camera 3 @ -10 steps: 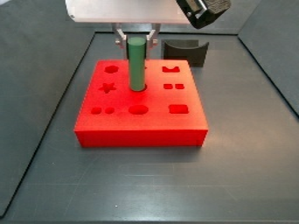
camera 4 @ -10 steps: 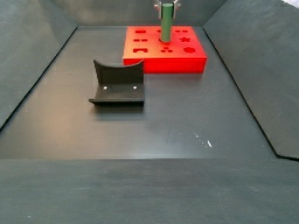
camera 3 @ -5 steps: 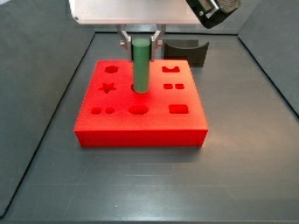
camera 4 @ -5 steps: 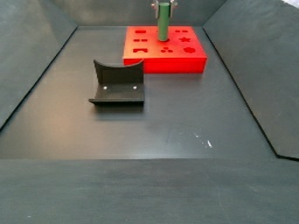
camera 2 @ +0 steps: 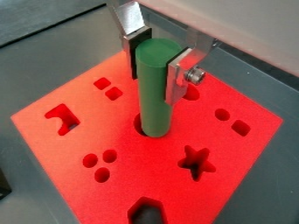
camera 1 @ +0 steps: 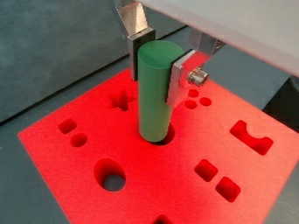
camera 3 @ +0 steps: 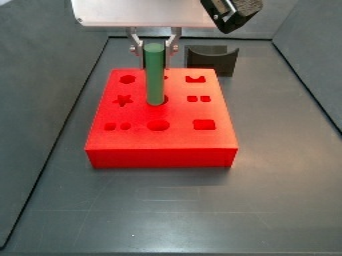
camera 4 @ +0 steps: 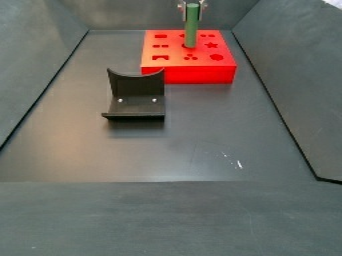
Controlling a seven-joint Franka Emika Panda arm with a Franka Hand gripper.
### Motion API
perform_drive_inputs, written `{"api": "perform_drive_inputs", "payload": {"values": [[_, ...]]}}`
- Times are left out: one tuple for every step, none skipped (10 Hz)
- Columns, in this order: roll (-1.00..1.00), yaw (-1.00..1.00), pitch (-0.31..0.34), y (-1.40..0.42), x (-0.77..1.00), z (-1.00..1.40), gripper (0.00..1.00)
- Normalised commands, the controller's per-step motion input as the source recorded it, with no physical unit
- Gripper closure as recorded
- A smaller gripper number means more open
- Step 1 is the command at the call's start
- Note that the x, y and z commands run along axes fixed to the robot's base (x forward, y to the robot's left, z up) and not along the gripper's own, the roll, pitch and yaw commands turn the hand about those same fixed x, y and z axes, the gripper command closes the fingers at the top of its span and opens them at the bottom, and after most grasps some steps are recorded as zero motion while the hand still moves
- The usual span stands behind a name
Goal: Insert the round object.
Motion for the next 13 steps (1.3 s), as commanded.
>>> {"api": "perform_drive_inputs", "payload": {"values": [[0.06,0.23,0.000,0.02,0.44,-0.29,1.00],[0.08,0.21,0.000,0.02,0.26,-0.27,1.00],[0.06,0.03,-0.010,0.00,0.00,-0.27,1.00],[0.08,0.02,-0.041,0.00,-0.01,-0.30,1.00],[0.18,0.01,-0.064,-0.12,-0.05,-0.34,1.00],[0.37,0.01,-0.093,-0.25,-0.01,-0.47,1.00],[0.32,0.00,-0.116,-0.26,0.00,-0.59,1.00],[0.23,0.00,-0.166,-0.21,0.00,-0.73,1.00],[0.15,0.00,-0.191,-0.15,0.00,-0.77,1.00],[0.05,0.00,-0.216,-0.01,0.00,-0.82,1.00],[0.00,0.00,-0.206,0.00,0.00,-0.84,1.00],[0.00,0.00,-0.190,0.00,0.00,-0.87,1.00],[0.04,0.00,-0.131,0.00,0.00,-0.61,1.00]]}}
